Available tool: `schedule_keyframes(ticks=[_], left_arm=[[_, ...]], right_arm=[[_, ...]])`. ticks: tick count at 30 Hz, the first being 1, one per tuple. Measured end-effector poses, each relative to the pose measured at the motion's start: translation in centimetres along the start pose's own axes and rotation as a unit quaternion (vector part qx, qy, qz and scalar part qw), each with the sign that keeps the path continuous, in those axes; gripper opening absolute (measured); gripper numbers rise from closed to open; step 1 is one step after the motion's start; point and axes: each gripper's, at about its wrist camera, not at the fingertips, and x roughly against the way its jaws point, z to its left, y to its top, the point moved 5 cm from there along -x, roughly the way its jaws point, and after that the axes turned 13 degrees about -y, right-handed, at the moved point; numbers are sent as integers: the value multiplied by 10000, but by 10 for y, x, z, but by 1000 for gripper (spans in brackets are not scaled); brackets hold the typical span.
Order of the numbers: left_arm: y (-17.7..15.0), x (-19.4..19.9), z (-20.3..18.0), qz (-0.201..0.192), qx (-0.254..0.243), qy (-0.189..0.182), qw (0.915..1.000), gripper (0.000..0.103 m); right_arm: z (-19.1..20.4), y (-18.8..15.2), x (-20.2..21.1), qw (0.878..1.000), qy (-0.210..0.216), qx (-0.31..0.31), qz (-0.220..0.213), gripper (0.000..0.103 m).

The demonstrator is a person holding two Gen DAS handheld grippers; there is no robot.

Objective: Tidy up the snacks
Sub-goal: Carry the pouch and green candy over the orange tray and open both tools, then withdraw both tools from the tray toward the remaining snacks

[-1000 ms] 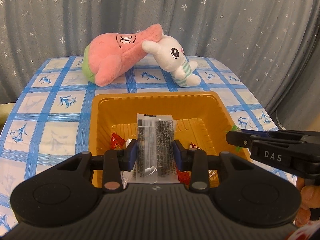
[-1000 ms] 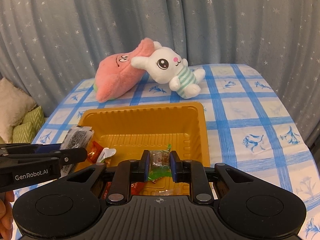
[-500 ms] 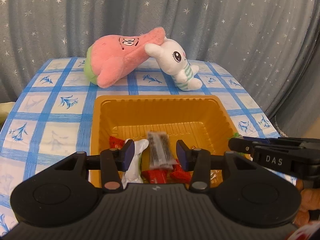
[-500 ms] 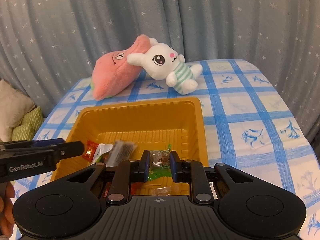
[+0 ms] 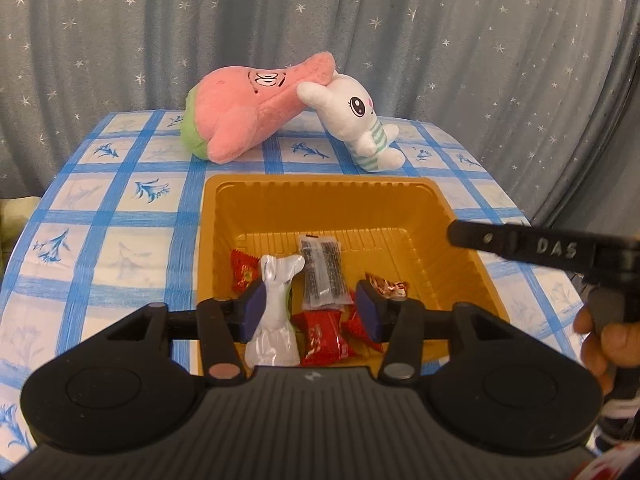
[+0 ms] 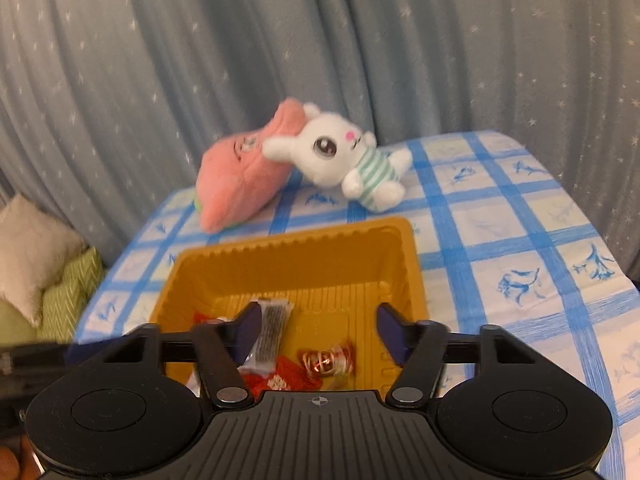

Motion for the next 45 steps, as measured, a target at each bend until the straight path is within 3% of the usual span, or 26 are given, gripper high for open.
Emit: schedule_keyframes(ticks=[6, 14, 19, 33, 45], left_arm=[[-19, 18, -8, -11, 77, 41, 10000, 50], [-47, 51, -26, 35, 200, 182, 9996, 57], [-65, 79, -39, -23, 244, 257, 9994, 74], [-117, 132, -71, 2, 338, 255, 9991, 85], [-139, 142, -87, 86, 288, 194, 9994, 85]], right_arm=[[-19, -11, 26, 9998, -173, -56, -53, 64], [-37, -49, 82, 9991, -312, -289, 27, 64], [-32, -74, 116, 9994, -351, -60, 6, 64], [-29, -131, 175, 9973, -590, 328, 289, 64], [-42, -157, 192, 9961, -695, 372, 400, 64]])
